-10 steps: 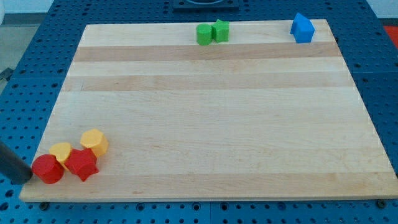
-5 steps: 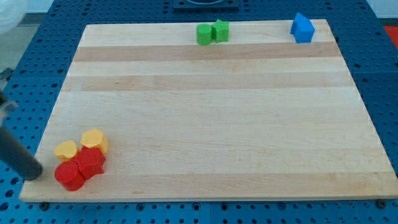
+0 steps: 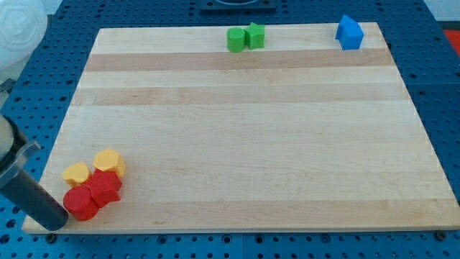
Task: Separate the red blocks from yellow blocks
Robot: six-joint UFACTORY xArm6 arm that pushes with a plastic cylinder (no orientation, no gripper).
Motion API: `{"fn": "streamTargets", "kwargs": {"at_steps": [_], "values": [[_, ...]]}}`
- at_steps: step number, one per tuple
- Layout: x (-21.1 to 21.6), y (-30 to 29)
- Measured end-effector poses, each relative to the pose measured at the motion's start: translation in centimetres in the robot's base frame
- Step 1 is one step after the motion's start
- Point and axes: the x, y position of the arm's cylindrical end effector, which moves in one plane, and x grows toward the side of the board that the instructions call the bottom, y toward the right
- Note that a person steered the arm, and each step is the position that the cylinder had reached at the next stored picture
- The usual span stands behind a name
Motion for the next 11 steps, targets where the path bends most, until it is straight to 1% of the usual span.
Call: {"fn": "streamTargets", "kwargs": {"at_steps": [2,4,5,6,7,9,11], "values": [[-1.1,0.1],[-4.4,0.1],[-3.8,-0.1],[-2.1,-0.1],[0.0,1.5],[0.1,5.5],[-2.4,5.5]]}}
